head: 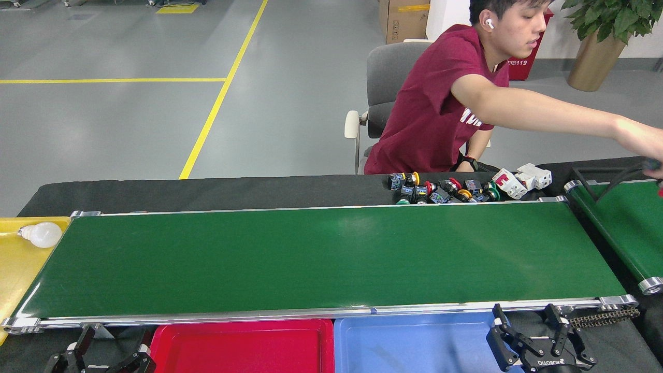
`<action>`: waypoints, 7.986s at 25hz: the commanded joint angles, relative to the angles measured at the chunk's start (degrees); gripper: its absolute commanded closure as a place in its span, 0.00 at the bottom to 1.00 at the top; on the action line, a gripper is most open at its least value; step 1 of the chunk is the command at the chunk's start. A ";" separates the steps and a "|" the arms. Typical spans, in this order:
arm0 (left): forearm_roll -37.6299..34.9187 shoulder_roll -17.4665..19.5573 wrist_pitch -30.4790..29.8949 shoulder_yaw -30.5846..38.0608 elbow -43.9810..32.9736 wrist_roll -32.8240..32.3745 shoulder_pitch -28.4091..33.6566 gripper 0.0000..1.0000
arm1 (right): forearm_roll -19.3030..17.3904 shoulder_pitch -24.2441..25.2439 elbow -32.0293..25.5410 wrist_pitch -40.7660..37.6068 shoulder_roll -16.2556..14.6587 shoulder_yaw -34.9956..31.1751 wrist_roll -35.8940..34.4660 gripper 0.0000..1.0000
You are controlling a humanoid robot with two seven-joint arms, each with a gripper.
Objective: Pick switch part from conveyor to tray
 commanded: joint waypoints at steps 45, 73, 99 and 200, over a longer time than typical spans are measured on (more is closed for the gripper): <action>0.16 0.40 0.36 0.34 -0.46 1.02 -0.23 0.00 | -0.01 -3.24 -0.87 0.08 -0.32 -0.07 0.03 0.01; -0.02 1.45 -0.08 -0.36 1.47 0.93 -0.76 0.00 | -0.09 -22.31 24.97 6.49 -3.57 -2.53 3.19 0.01; -0.10 1.72 -0.08 -0.98 1.47 0.93 -0.94 0.00 | -0.36 -32.77 36.31 1.04 -3.92 9.87 3.72 0.97; -0.19 1.72 -0.08 -1.15 1.47 0.75 -2.43 0.00 | 4.74 -45.43 48.88 7.72 14.45 25.51 1.52 0.62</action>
